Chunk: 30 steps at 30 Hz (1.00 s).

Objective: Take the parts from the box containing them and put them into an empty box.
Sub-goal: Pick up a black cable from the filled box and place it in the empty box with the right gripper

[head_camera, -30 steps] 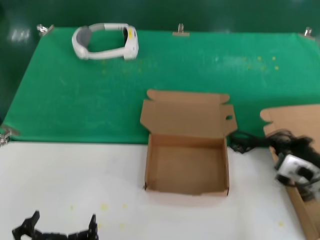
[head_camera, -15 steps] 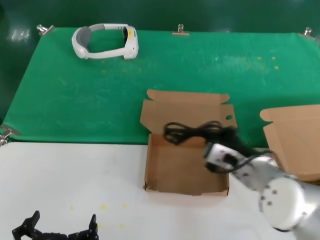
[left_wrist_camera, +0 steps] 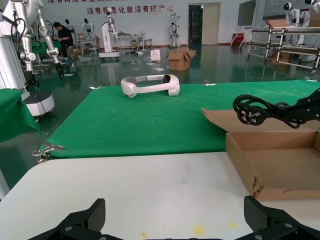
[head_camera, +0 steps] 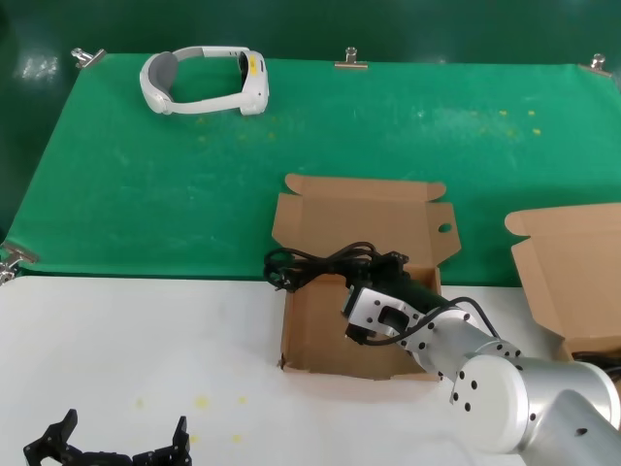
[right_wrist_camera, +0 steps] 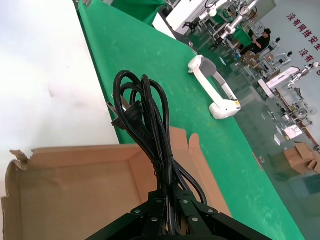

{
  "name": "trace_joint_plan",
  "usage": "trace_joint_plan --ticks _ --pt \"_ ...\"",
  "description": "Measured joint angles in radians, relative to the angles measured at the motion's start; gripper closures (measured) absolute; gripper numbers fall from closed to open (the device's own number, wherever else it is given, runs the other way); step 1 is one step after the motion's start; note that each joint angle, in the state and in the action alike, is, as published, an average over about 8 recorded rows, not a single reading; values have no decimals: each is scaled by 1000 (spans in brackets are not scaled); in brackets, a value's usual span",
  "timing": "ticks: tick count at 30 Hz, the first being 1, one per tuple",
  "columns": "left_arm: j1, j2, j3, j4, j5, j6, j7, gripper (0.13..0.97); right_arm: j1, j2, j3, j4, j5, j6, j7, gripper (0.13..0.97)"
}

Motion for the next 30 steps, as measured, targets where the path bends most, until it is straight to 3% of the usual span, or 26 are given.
trace_joint_plan --ticks 12,21,30 --pt "0 0 0 0 0 0 0 132 -6 -1 25 -37 -19 26 -34 925" --pt "0 0 0 0 0 0 0 132 -44 -1 83 5 -48 1 -61 858" --pt "0 0 0 0 0 0 0 132 -105 9 176 112 -102 -56 -84 724"
